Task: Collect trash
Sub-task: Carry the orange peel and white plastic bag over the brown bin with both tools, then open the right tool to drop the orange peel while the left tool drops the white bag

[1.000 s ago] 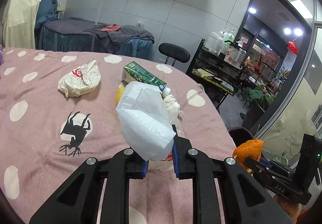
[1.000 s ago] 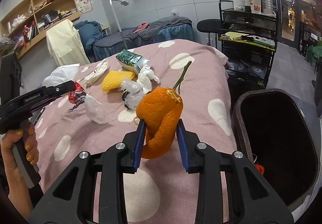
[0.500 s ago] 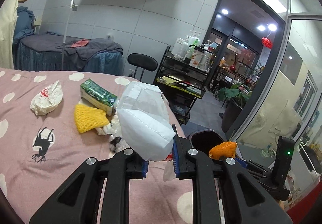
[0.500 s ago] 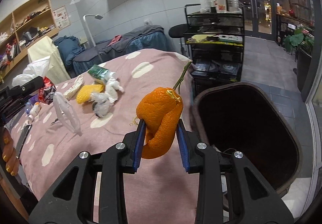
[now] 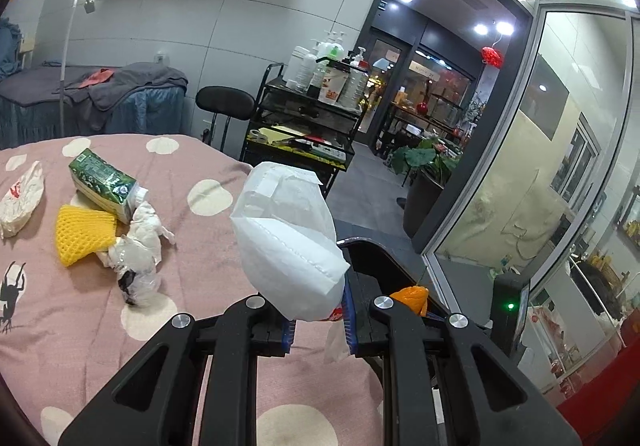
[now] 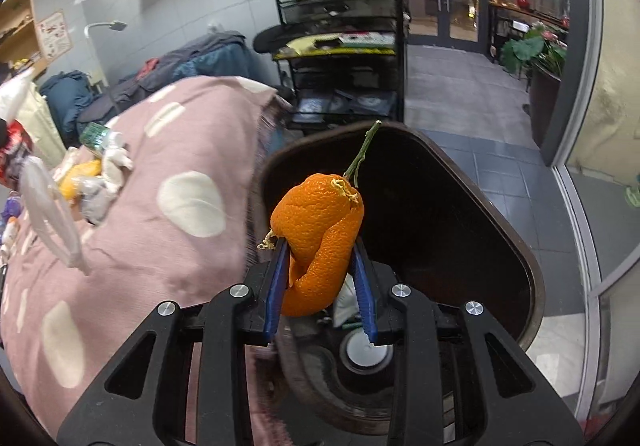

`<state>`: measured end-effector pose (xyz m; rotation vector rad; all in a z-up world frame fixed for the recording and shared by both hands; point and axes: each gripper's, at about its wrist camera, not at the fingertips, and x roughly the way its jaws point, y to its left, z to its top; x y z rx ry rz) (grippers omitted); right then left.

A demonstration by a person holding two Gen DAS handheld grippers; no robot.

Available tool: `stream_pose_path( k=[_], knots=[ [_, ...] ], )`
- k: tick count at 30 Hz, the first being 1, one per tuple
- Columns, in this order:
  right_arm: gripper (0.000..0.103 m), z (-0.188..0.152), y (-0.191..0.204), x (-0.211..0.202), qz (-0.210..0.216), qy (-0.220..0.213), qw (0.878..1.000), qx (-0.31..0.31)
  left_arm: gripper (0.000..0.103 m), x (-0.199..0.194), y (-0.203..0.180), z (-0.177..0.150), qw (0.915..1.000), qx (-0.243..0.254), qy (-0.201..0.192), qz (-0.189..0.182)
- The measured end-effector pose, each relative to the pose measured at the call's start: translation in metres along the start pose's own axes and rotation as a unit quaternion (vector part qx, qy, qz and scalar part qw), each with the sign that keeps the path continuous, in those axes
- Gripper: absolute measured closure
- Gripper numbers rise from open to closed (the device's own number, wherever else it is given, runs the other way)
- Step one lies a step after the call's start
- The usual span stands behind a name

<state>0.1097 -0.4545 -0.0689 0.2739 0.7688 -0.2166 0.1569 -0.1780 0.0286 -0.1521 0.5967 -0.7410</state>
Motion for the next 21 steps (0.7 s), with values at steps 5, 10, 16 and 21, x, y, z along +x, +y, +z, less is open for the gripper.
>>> stream_pose_path(
  k=[5,10,16,21],
  knots=[
    [0.071,-0.007,-0.016,0.018,-0.021,0.027,0.999,0.011,0.085,0.011,-0.011,-0.001,0.9998,0.010,0.011,-0.010],
    [0.068,-0.012,-0.025,0.032,-0.034,0.047,0.998,0.019,0.085,0.019,-0.023,-0.001,0.9995,0.017,0.017,-0.018],
    [0.035,-0.017,-0.028,0.033,-0.050,0.042,0.998,0.025,0.085,0.031,-0.032,-0.002,0.9988,0.022,0.031,-0.029],
    [0.035,-0.021,-0.029,0.028,-0.046,0.037,0.998,0.027,0.085,0.042,-0.040,-0.005,0.9981,0.022,0.044,-0.038]
  ],
)
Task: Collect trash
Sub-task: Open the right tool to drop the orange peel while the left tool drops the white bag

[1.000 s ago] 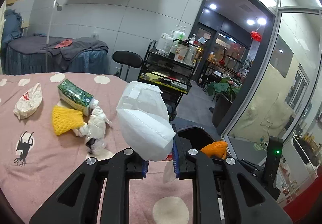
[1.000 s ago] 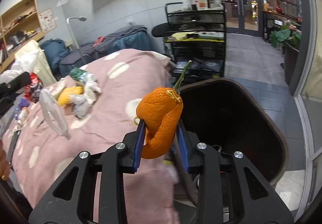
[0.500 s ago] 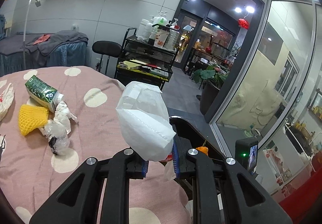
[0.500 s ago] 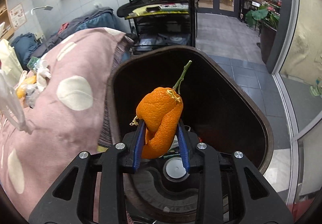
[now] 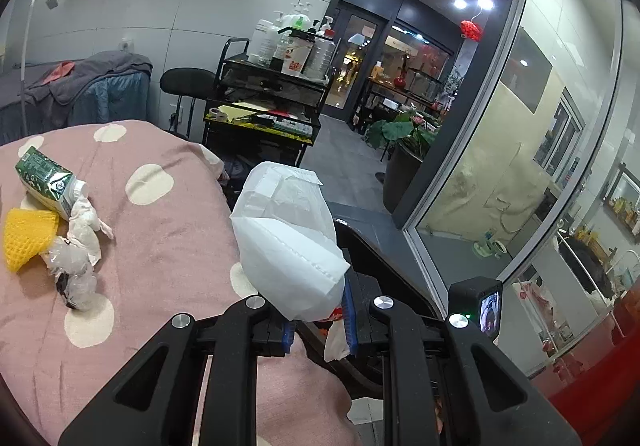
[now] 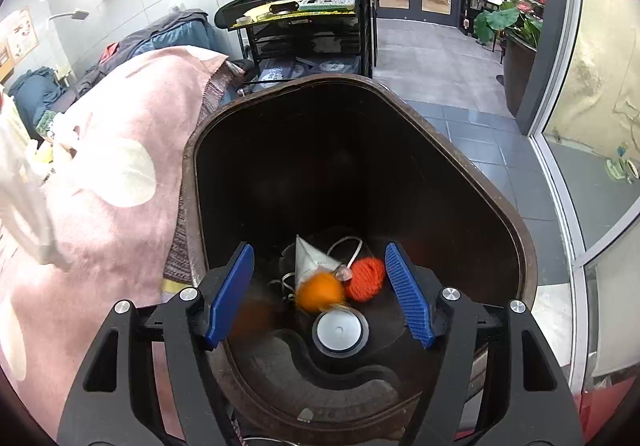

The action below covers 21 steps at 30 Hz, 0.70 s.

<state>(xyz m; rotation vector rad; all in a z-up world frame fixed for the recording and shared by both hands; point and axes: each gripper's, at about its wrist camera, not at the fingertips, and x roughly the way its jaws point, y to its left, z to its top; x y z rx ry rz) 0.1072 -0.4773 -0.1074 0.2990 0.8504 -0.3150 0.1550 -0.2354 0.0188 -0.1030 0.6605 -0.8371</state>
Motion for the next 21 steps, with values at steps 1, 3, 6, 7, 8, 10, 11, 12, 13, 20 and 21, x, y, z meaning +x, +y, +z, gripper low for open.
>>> stream_pose_path(
  k=[1,3,6,7,8,10,11,12,13,20,21],
  knots=[
    [0.035,-0.001,-0.001,-0.003,-0.001,-0.003,1.000,0.002,0.085,0.003,-0.001,0.000,1.0000,0.000,0.003,-0.003],
    [0.034,-0.004,-0.004,-0.010,-0.003,-0.010,1.000,0.007,0.085,0.008,-0.004,0.000,1.0000,0.001,0.007,-0.005],
    [0.029,-0.007,-0.009,-0.022,-0.007,-0.026,1.000,0.017,0.085,0.019,-0.011,-0.001,0.9998,0.004,0.017,-0.010],
    [0.022,-0.007,-0.012,-0.027,-0.010,-0.033,0.999,0.021,0.085,0.022,-0.012,-0.001,0.9997,0.004,0.020,-0.012],
    [0.021,-0.006,-0.013,-0.030,-0.012,-0.040,0.999,0.025,0.085,0.027,-0.014,-0.002,0.9996,0.004,0.025,-0.014],
    [0.021,-0.005,-0.018,-0.039,-0.020,-0.053,0.998,0.030,0.085,0.036,-0.018,-0.004,0.9993,0.006,0.034,-0.015],
    [0.021,-0.004,-0.020,-0.043,-0.023,-0.058,0.998,0.030,0.085,0.040,-0.019,-0.004,0.9991,0.006,0.038,-0.016],
    [0.021,-0.004,-0.022,-0.045,-0.026,-0.062,0.997,0.032,0.085,0.046,-0.020,-0.005,0.9988,0.005,0.044,-0.019],
    [0.021,-0.003,-0.025,-0.048,-0.031,-0.067,0.997,0.036,0.085,0.050,-0.022,-0.006,0.9985,0.004,0.050,-0.021],
    [0.015,0.002,-0.045,-0.059,-0.054,-0.086,0.993,0.058,0.085,0.078,-0.031,-0.012,0.9969,0.014,0.076,-0.013],
    [0.015,0.002,-0.048,-0.059,-0.054,-0.087,0.993,0.061,0.085,0.081,-0.031,-0.013,0.9965,0.015,0.081,-0.012]
  ],
)
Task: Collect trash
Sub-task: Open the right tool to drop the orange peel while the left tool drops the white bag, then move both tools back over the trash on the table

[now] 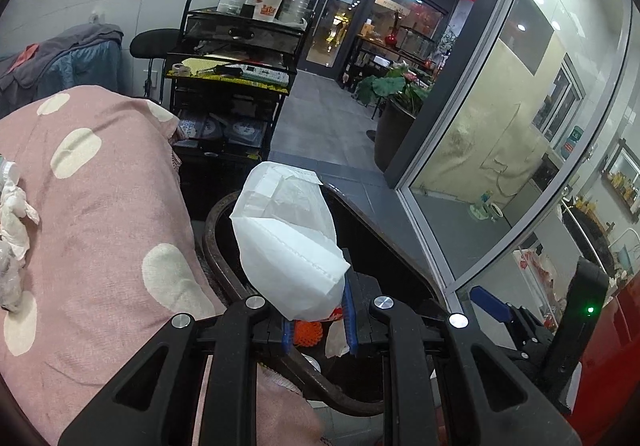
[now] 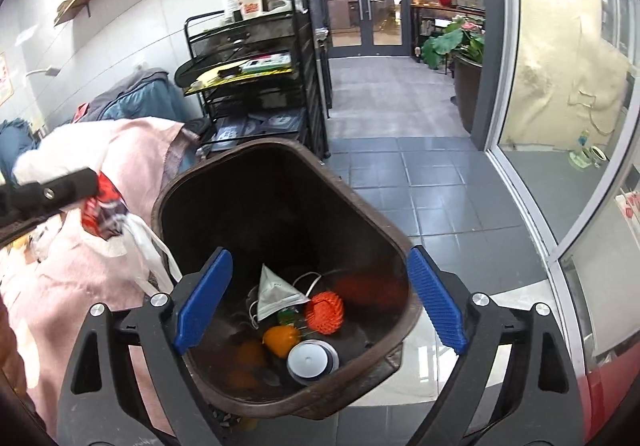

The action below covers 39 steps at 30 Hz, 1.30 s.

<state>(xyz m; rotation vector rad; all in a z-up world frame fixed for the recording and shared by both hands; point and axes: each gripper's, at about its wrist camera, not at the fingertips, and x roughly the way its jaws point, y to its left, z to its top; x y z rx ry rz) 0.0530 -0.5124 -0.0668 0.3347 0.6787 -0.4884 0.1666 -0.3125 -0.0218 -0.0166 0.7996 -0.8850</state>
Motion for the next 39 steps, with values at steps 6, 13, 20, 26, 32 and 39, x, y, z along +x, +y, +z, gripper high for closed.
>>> stream_pose_path(
  k=[6,13,20,26,32,39],
  knots=[
    [0.015,0.000,-0.013,-0.003,-0.008,-0.001,1.000,0.009,0.085,0.021,-0.003,-0.003,0.9996,0.008,0.028,0.004],
    [0.014,0.001,-0.021,0.000,-0.011,0.000,1.000,0.017,0.063,0.038,-0.007,-0.009,0.9985,0.020,0.050,0.009],
    [0.011,0.002,-0.025,0.000,-0.011,0.001,1.000,0.026,0.015,0.040,-0.012,-0.014,0.9979,0.042,0.044,0.021],
    [0.010,0.001,-0.027,-0.002,-0.005,0.002,0.999,0.034,0.009,0.037,-0.017,-0.016,0.9974,0.063,0.030,0.018],
    [0.007,0.003,-0.027,-0.009,-0.006,-0.013,0.999,0.036,0.006,0.011,-0.022,-0.016,0.9970,0.074,-0.010,0.018],
    [0.007,0.006,0.000,-0.007,0.040,-0.011,0.999,0.020,0.006,-0.031,-0.010,-0.021,0.9964,0.068,-0.046,0.021]
  ],
)
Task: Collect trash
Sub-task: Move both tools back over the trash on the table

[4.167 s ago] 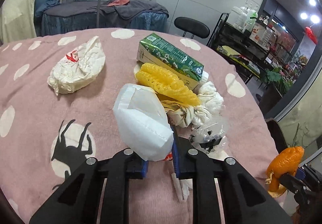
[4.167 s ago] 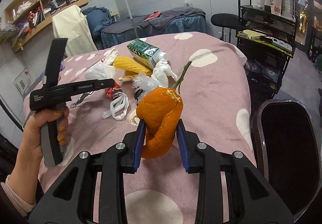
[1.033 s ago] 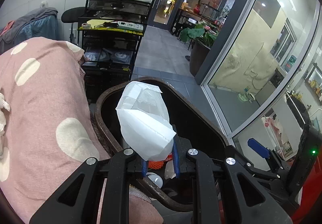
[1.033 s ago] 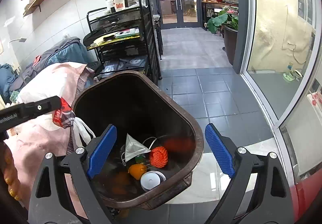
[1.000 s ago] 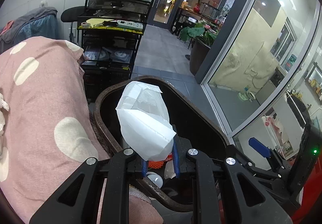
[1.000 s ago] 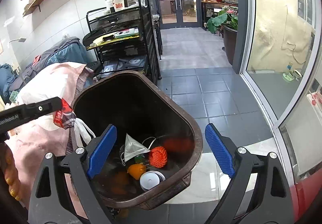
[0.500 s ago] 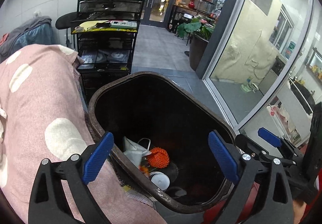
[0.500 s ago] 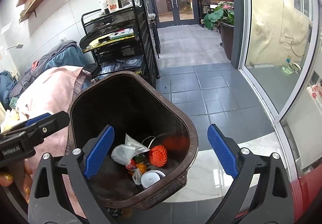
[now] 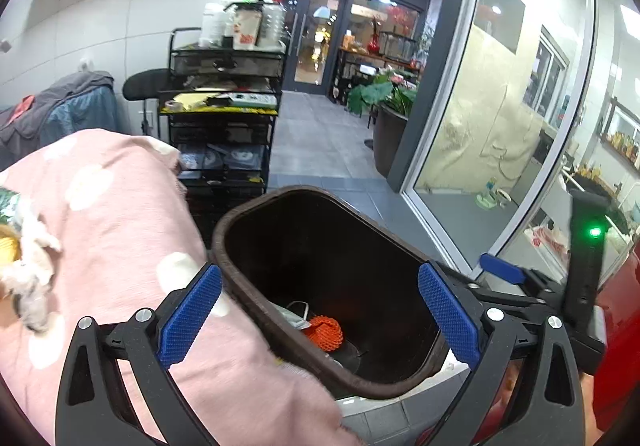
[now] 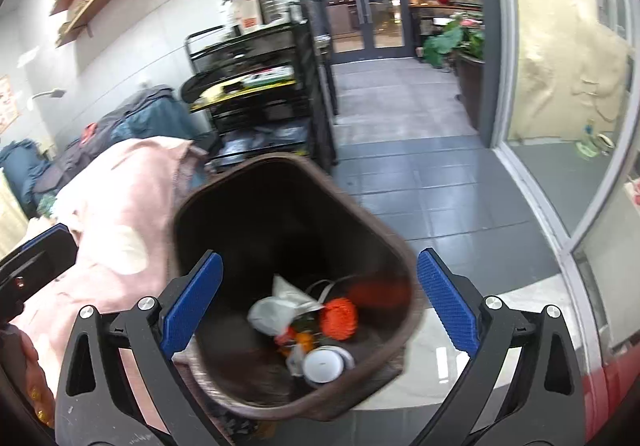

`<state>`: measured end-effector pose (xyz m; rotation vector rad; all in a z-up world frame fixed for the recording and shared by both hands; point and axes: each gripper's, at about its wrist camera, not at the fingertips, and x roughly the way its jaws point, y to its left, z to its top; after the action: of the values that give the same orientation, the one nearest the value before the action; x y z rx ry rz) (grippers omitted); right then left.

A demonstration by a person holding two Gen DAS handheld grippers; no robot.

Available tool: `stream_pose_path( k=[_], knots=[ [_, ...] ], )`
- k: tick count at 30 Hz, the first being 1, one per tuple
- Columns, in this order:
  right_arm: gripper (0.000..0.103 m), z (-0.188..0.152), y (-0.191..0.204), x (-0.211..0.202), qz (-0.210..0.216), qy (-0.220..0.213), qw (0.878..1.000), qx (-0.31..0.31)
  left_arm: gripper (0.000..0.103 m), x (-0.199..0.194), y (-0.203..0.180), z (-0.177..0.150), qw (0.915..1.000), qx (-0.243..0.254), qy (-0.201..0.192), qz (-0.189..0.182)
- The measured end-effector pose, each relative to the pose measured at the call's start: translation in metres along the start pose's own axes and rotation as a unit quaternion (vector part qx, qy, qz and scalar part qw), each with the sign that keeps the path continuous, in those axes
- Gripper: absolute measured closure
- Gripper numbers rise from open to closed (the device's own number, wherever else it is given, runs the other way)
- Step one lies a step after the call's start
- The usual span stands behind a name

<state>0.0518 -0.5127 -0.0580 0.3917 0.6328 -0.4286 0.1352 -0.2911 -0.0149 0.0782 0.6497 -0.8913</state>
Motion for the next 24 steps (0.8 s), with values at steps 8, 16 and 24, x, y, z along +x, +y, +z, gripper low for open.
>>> stream_pose_path(
  k=[8,16,24],
  knots=[
    [0.007,-0.002,0.054,0.007,0.082,0.026,0.996,-0.034,0.006,-0.040,0.037,-0.010,0.9987,-0.034,-0.022,0.031],
    [0.007,0.000,0.132,0.005,0.181,0.061,0.977,-0.098,0.006,-0.079,0.092,-0.029,0.9946,-0.047,-0.015,0.091],
    [0.007,-0.004,0.214,0.012,0.232,0.101,0.950,-0.183,0.006,-0.109,0.164,-0.038,0.9852,-0.008,0.019,0.170]
  ],
)
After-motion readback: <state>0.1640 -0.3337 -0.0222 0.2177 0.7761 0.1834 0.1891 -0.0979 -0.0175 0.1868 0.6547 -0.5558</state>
